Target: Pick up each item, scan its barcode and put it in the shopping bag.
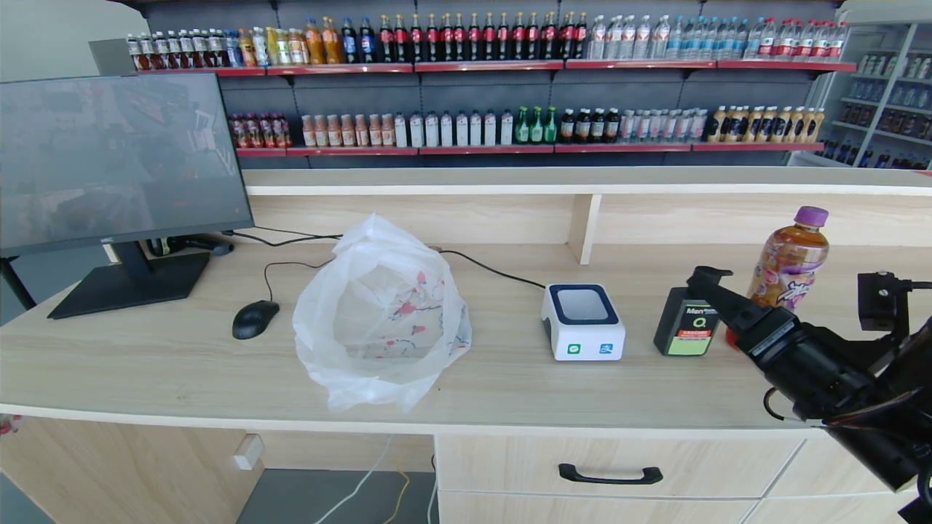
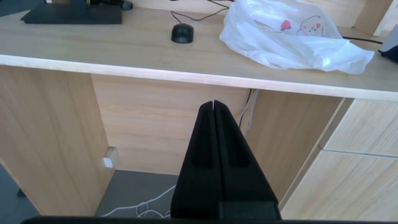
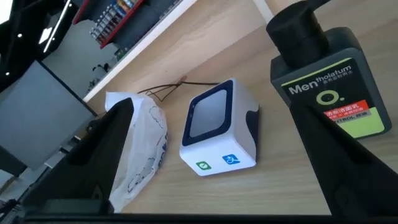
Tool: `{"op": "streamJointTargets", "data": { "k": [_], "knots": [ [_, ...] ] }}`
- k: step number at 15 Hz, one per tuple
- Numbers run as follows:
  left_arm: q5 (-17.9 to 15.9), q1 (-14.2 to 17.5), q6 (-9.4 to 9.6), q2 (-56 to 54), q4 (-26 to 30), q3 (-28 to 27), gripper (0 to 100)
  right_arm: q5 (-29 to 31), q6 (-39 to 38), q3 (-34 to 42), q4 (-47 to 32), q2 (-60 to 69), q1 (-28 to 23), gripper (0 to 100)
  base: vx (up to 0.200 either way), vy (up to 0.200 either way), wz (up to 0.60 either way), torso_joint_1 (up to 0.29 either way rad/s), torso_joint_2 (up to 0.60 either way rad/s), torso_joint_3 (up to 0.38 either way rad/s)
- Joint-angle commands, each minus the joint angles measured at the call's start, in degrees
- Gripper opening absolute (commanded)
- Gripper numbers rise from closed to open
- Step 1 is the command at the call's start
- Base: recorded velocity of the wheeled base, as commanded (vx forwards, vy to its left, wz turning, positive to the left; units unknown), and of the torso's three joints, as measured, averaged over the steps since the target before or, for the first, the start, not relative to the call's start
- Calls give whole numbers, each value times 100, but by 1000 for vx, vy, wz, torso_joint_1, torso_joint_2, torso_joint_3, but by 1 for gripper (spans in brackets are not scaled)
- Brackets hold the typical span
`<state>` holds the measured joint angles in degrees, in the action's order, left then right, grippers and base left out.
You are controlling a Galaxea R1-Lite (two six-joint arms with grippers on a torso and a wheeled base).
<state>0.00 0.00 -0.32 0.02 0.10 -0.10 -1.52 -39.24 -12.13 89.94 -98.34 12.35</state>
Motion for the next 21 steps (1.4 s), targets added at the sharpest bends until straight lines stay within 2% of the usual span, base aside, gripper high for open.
{"op": "streamJointTargets", "data": {
  "k": [1,12,16,21],
  "knots": [
    [0,0,-3,-2,-1,1,0,3,4,0,6,-62,-4,100,0,0,0,0,0,0],
    [0,0,-3,-2,-1,1,0,-6,171,-114,6,-590,-268,100,0,0,0,0,0,0],
    [0,0,-3,-2,-1,1,0,-6,303,-483,6,-818,-444,100,0,0,0,0,0,0],
    [0,0,-3,-2,-1,1,0,-15,338,-475,6,-845,-444,100,0,0,0,0,0,0]
  ]
}}
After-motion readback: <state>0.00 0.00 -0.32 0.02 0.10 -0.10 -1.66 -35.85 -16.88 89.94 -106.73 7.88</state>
